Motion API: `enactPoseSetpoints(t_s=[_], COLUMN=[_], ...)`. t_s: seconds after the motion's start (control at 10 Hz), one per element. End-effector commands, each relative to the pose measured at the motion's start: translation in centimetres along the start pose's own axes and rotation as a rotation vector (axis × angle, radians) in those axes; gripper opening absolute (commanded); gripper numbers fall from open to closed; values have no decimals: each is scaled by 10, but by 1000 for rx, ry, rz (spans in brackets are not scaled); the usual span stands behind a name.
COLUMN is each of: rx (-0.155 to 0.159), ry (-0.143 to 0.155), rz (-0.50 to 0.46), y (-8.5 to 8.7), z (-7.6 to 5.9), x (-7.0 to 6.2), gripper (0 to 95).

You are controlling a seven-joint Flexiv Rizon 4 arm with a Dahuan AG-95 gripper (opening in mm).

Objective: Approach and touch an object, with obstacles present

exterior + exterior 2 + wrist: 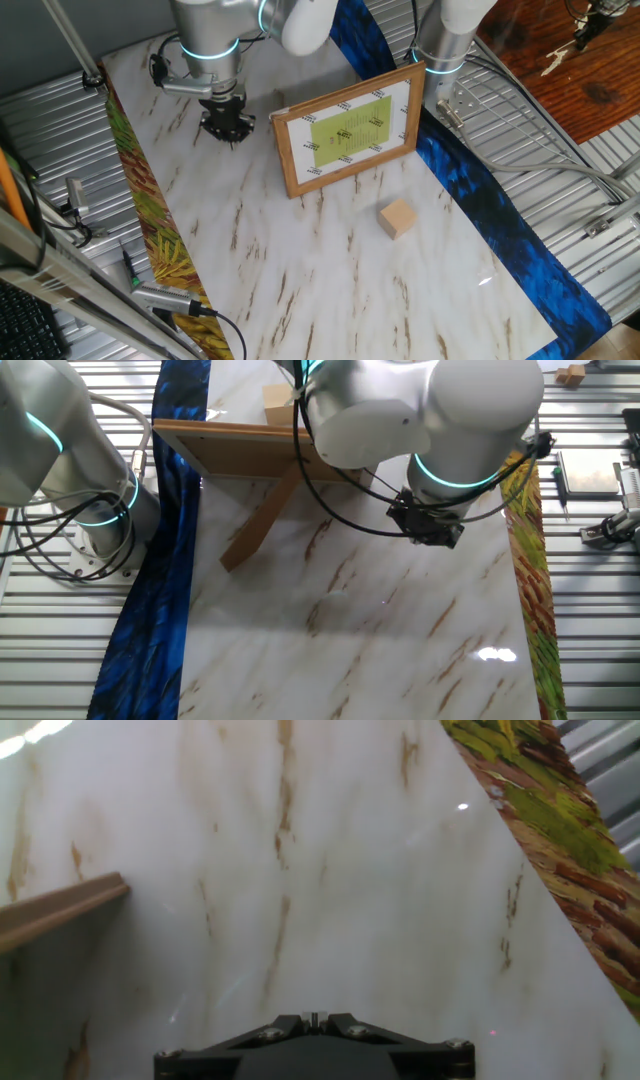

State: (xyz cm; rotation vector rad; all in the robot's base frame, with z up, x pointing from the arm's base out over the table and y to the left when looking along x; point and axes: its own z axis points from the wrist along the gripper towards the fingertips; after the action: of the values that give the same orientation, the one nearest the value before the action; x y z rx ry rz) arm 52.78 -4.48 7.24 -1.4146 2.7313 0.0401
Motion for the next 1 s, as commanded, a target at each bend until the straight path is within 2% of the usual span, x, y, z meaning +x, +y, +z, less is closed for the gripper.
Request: enactPoseSetpoints(t_s=[0.1, 0.2, 0.3, 0.4, 0.5, 0.7, 1.0], rx=[6, 5, 3, 2, -2, 0, 3], ry=[16, 19, 17, 15, 9, 10, 9], rz=[24, 9, -4, -23, -29, -23, -7], y=[3, 5, 4, 3, 5, 17, 40], z=[2, 2, 2, 2, 3, 4, 3], x=[11, 34, 46, 70, 86, 114, 146], gripper=[0, 0, 0, 0, 0, 0, 0])
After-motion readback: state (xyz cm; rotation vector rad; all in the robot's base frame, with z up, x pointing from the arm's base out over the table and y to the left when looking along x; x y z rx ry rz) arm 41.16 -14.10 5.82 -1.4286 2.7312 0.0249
